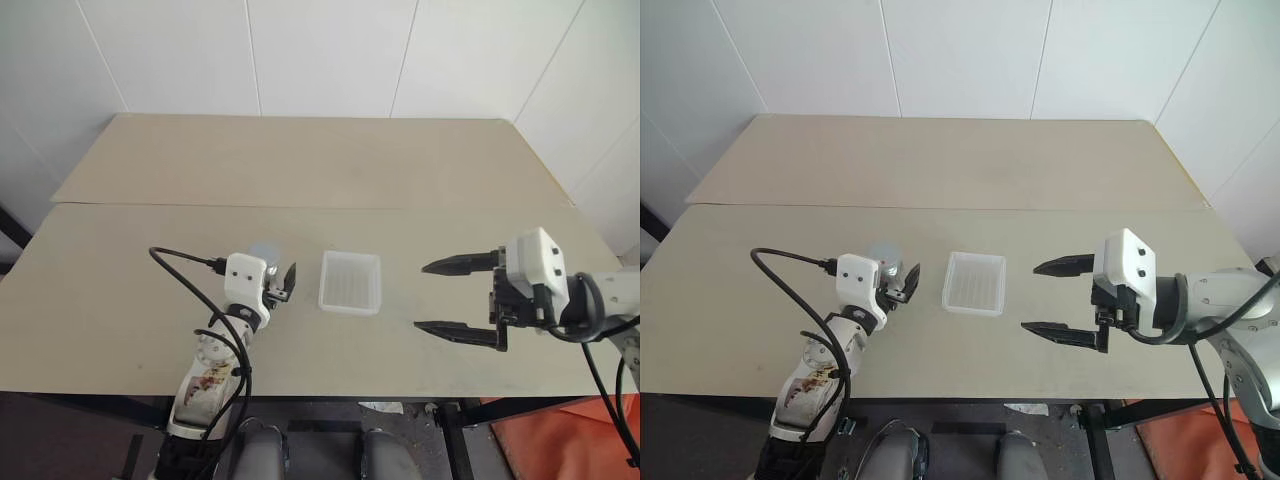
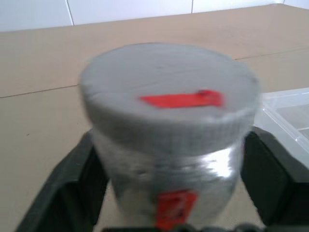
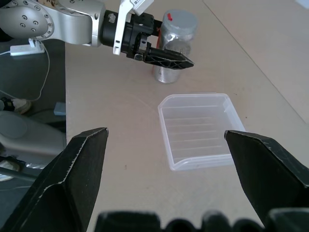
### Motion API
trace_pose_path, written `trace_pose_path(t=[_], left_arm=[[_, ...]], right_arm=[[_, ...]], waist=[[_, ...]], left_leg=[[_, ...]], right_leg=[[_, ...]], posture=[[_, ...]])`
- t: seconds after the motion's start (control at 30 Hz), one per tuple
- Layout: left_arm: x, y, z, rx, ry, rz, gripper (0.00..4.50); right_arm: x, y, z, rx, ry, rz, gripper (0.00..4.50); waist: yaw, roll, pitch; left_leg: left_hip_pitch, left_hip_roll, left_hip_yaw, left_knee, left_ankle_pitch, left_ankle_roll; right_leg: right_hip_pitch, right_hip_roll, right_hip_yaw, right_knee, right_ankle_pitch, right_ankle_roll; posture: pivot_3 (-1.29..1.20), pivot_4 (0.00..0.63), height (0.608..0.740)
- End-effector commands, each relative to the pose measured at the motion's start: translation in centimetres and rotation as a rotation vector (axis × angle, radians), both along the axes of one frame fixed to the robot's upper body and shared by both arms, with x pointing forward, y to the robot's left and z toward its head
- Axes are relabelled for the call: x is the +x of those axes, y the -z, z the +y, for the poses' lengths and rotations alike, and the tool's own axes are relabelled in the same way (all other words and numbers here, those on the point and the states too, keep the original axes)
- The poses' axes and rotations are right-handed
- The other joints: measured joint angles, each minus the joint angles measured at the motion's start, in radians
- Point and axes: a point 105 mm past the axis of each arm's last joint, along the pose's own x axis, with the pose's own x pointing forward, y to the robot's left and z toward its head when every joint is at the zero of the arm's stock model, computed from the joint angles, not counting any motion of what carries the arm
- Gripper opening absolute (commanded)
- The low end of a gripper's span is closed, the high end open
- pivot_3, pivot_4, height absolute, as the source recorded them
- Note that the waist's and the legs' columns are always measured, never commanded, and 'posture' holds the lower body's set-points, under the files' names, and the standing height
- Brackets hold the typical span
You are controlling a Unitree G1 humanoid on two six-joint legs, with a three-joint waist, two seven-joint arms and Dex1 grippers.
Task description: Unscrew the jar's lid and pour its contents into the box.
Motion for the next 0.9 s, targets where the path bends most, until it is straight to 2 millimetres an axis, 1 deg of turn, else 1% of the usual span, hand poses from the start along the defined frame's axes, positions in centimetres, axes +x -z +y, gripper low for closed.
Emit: trace_pose_path(t=[0.03, 0.1, 0.23, 0.3, 0.33, 0.4, 0.43, 0.5, 0.53, 0.6, 0.63, 0.7, 0.8, 0.9], left_arm=[[0.0, -1.4, 0.2, 0.005, -0.016, -0.069, 2.57], [0.0, -1.7, 0.5, -0.007, -0.022, -0.077, 1.96], [0.5, -3.7, 1.0, -0.031, 0.051, -0.091, 1.95], [1.2, -6.0, 1.8, -0.039, 0.176, -0.082, 1.95], [1.2, -7.4, 2.1, -0.025, 0.273, -0.088, 1.95], [1.3, -9.4, 2.7, -0.012, 0.421, -0.064, 1.95], [1.2, -10.4, 2.9, 0.005, 0.524, -0.054, 1.95], [0.8, -11.8, 3.2, 0.025, 0.672, -0.02, 1.95], [0.5, -12.2, 3.2, 0.071, 0.757, -0.035, 1.95], [0.2, -12.6, 2.9, 0.155, 0.914, -0.005, 1.95], [0.2, -12.6, 2.8, 0.177, 0.964, 0.011, 1.95], [0.3, -13.2, 2.0, 0.157, 1.075, 0.02, 1.95], [0.5, -13.3, 0.7, 0.175, 1.18, 0.013, 1.95], [1.0, -12.8, -0.7, 0.211, 1.226, 0.016, 1.95]], right_arm=[[-0.5, -1.0, 0.2, -0.004, -0.012, -0.048, 4.5], [-0.6, -1.1, 0.5, 0.005, -0.022, -0.049, 4.5], [-0.4, -1.5, 1.6, 0.048, -0.041, -0.069, 4.5], [0.4, -2.1, 2.9, 0.097, -0.037, -0.091, 4.5], [1.0, -2.4, 3.7, 0.127, -0.033, -0.1, 4.5], [2.1, -3.0, 4.9, 0.168, -0.023, -0.111, 4.5], [2.8, -3.5, 5.7, 0.198, -0.011, -0.119, 4.5], [3.8, -4.3, 7.0, 0.237, 0.0, -0.123, 4.5], [4.3, -4.9, 7.7, 0.265, -0.003, -0.124, 4.5], [5.1, -6.2, 9.2, 0.317, -0.008, -0.112, 4.5], [5.4, -6.7, 9.7, 0.33, -0.009, -0.106, 4.5], [6.1, -7.8, 11.0, 0.354, -0.005, -0.105, 4.5], [6.7, -9.1, 12.7, 0.382, 0.003, -0.088, 4.5], [6.4, -9.8, 14.0, 0.385, -0.014, -0.066, 4.5]], waist=[[0.0, 0.0, 0.0], [0.0, 0.0, 0.0], [-0.001, 0.0, 0.0], [-0.005, 0.0, 0.0], [-0.011, 0.0, 0.0], [-0.019, 0.0, 0.0], [-0.022, 0.0, 0.0], [-0.026, 0.0, 0.0], [-0.026, 0.0, 0.001], [-0.026, 0.001, 0.001], [-0.024, 0.001, 0.001], [-0.019, 0.001, 0.001], [-0.016, 0.001, 0.001], [-0.017, 0.001, 0.001]], left_leg=[[0.0, 0.0, 0.0, 0.0, 0.0, 0.0], [0.0, 0.0, 0.0, 0.0, 0.0, 0.0], [0.0, 0.0, 0.0, 0.0, 0.0, 0.0], [0.0, 0.0, 0.0, 0.0, 0.0, 0.0], [0.0, 0.001, -0.001, 0.0, 0.0, 0.0], [0.0, 0.001, -0.001, 0.0, 0.0, 0.0], [0.0, 0.001, -0.002, 0.0, 0.0, 0.0], [-0.001, 0.001, -0.002, 0.0, 0.0, 0.0], [-0.001, 0.0, -0.002, -0.001, 0.0, 0.0], [-0.002, 0.0, -0.001, -0.001, 0.0, 0.0], [-0.002, 0.0, -0.001, -0.001, 0.0, 0.0], [-0.003, 0.0, -0.001, -0.001, 0.0, 0.0], [-0.005, 0.0, -0.001, -0.001, 0.0, 0.0], [-0.008, 0.0, -0.001, 0.0, 0.0, 0.0]], right_leg=[[0.0, 0.0, 0.0, 0.0, 0.0, 0.0], [0.0, 0.0, 0.0, 0.0, 0.0, 0.0], [0.0, 0.0, 0.0, 0.0, 0.0, 0.0], [0.0, 0.001, 0.0, 0.001, 0.0, 0.0], [0.0, 0.001, -0.001, 0.001, 0.0, 0.0], [-0.001, 0.002, -0.001, 0.001, 0.0, 0.0], [-0.002, 0.002, -0.001, 0.001, 0.0, 0.0], [-0.002, 0.002, -0.001, 0.0, 0.0, 0.0], [-0.002, 0.001, -0.001, 0.0, 0.0, 0.0], [-0.003, 0.001, -0.001, 0.0, 0.0, 0.0], [-0.004, 0.001, -0.001, 0.0, 0.0, 0.0], [-0.004, 0.001, -0.001, 0.001, 0.0, 0.0], [-0.005, 0.001, -0.002, 0.0, 0.0, 0.0], [-0.008, 0.001, -0.002, 0.001, 0.0, 0.0]], posture=[[0.0, 0.15, 0.74], [0.0, 0.15, 0.74], [0.0, 0.15, 0.74], [0.0, 0.15, 0.74], [0.0, 0.15, 0.74], [0.0, 0.15, 0.74], [0.0, 0.15, 0.74], [0.0, 0.15, 0.74], [0.0, 0.15, 0.74], [0.0, 0.15, 0.74], [0.0, 0.15, 0.74], [0.0, 0.15, 0.74], [0.0, 0.15, 0.74], [0.0, 0.15, 0.74]])
